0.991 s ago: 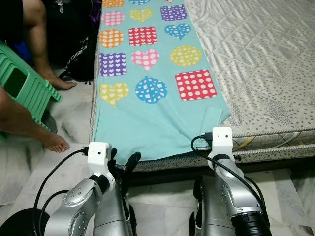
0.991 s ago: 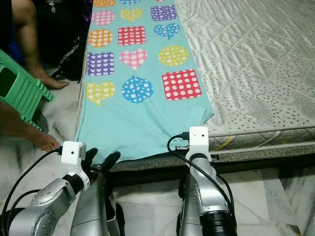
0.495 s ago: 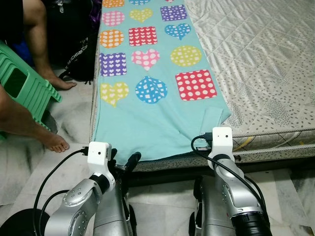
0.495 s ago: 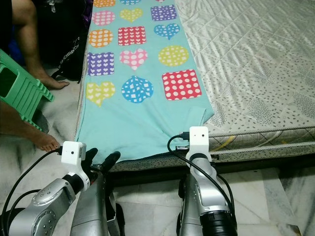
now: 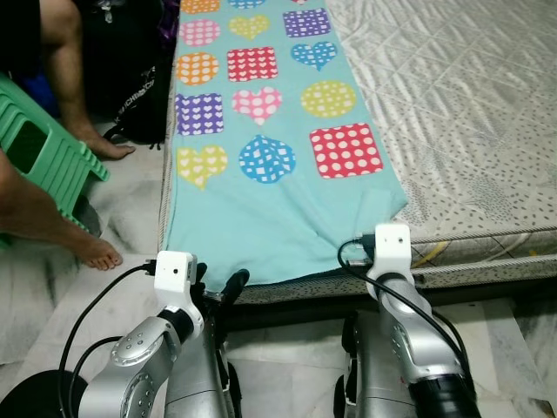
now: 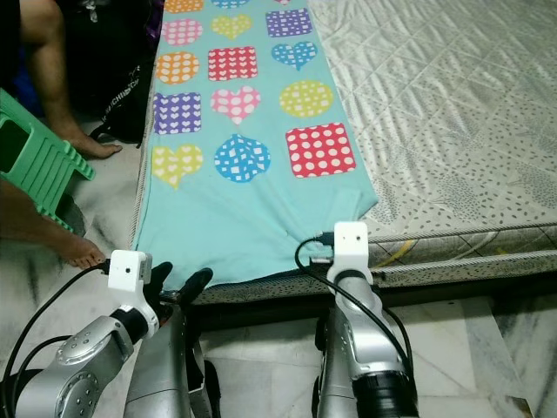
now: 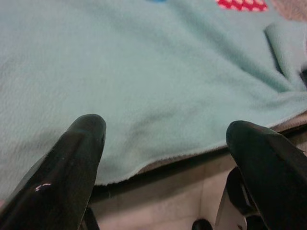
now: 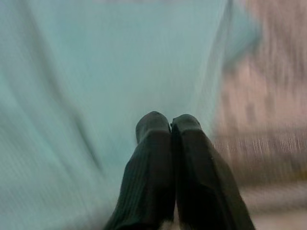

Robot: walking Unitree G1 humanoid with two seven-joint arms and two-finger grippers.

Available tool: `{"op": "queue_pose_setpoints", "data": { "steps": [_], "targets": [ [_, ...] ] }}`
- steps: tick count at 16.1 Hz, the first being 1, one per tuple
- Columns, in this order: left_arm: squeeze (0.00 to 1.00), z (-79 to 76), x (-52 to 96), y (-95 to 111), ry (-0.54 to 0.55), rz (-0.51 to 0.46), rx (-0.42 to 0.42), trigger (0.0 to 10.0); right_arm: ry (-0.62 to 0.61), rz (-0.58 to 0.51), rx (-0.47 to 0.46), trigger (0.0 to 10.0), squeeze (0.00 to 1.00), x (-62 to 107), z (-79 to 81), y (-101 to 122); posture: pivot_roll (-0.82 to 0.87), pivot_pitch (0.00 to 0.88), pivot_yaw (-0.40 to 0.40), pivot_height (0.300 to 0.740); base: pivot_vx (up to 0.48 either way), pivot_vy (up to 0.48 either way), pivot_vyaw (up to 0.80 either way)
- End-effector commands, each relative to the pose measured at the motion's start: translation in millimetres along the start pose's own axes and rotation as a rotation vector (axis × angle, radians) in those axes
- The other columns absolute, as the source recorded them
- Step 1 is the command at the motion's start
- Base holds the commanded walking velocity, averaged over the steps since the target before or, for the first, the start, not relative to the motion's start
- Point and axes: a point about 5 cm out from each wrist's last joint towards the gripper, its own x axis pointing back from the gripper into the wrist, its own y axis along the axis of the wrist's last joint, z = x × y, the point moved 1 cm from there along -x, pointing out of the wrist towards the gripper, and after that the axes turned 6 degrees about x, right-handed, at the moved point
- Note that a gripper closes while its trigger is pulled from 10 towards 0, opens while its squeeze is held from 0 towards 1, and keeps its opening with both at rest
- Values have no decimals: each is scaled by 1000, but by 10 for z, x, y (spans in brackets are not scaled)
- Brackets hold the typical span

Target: Clean up the room

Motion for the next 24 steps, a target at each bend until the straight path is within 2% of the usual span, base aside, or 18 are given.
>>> {"op": "queue_pose_setpoints", "data": {
  "steps": [1,7,8,9,10,14,16,18,22,24],
  "targets": [
    [0,44,13,-26,20,3,-4,10000,30,-114,-21,10000,1000,-26,114,201,-28,177,67,551,0,0,0],
    [0,94,-32,32,38,-28,-18,10000,56,-145,-15,10000,1000,-5,47,172,-43,139,65,551,0,0,0],
    [0,100,-46,39,40,-33,-19,10000,58,-138,9,10000,1000,-24,57,152,-46,132,64,551,0,0,0],
    [0,96,-57,42,39,-34,-19,10000,54,-125,34,10000,733,-41,68,133,-46,127,61,551,0,0,0],
    [0,89,-78,44,37,-36,-20,10000,42,-116,56,10000,0,-64,74,124,-45,129,60,551,0,0,0],
    [0,37,-117,32,19,-35,-21,10000,-24,-76,78,10000,0,-233,161,145,-35,128,66,551,0,0,0],
    [0,29,-111,68,13,-46,-22,10000,-59,-150,4,10000,0,-270,101,316,-31,115,66,551,0,0,0],
    [0,60,-99,84,20,-61,-16,10000,-12,-214,-48,10000,0,-241,122,432,-53,97,71,551,0,0,0],
    [0,53,-140,49,9,-57,-9,10000,-43,-275,-92,10000,0,-181,-69,539,-80,61,79,559,0,0,-222],
    [0,48,-200,70,-1,-64,-8,10000,-62,-292,-94,10000,0,-191,-177,586,-95,24,85,580,0,0,-441]
  ]
}}
